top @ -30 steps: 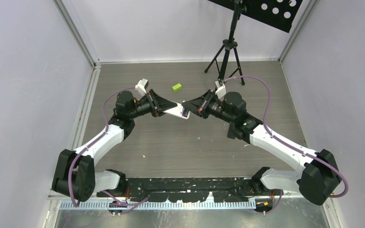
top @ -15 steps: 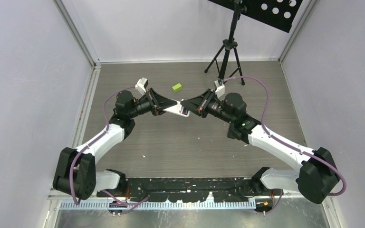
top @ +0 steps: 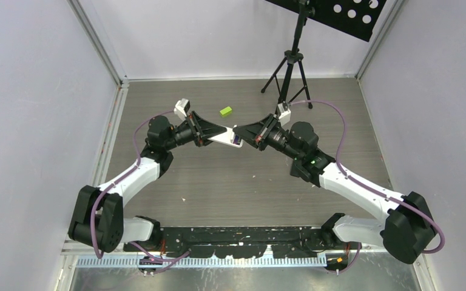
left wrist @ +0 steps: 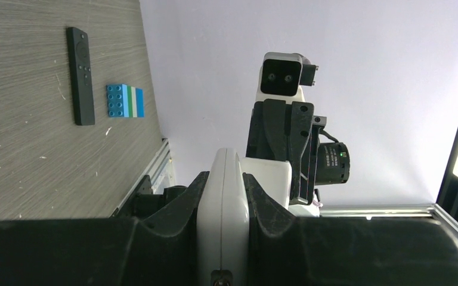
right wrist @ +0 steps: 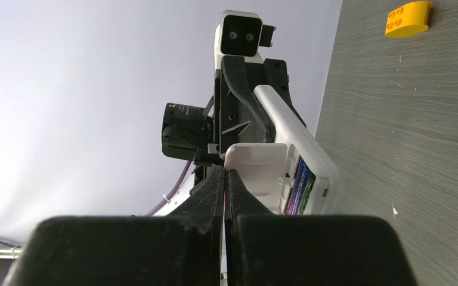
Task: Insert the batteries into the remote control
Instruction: Load the battery cover into the remote control.
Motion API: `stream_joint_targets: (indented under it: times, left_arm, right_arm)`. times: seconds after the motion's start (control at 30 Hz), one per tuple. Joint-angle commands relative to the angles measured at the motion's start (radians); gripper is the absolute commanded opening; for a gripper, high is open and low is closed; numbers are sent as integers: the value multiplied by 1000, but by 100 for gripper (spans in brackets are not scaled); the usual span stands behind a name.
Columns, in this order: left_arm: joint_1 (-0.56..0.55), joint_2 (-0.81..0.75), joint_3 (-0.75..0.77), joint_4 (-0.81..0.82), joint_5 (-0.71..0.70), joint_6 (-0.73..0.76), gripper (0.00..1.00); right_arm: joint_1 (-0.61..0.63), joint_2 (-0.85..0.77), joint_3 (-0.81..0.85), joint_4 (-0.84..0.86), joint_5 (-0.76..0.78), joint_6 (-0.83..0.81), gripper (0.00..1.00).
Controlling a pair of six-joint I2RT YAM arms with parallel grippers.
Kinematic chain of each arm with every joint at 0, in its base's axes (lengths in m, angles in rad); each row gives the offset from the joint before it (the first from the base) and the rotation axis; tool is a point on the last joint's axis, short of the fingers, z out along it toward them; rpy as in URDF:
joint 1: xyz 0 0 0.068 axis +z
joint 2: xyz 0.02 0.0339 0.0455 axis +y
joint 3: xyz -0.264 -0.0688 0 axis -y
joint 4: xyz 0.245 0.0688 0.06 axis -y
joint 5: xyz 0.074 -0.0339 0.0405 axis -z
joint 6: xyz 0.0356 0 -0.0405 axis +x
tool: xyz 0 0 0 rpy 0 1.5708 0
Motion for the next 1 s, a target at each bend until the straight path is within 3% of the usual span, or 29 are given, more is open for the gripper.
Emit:
stream_joint_targets:
  times: [0.0, 0.27, 0.8, 0.97]
  left_arm:
    - [-2, -21, 20, 156, 9, -68, 0]
    - [-2, -23, 11, 157, 7, -74, 0]
    - [-2, -11, 6, 158, 1, -68, 0]
    - [4, -11, -5, 151, 4, -65, 0]
  right_arm:
    - [5, -30, -28, -68, 16, -10, 7]
    - [5, -42, -47, -93, 22, -2, 17]
    - [3, -122, -36, -248, 84, -63, 22]
    - [-1, -137, -25, -266, 72, -74, 37]
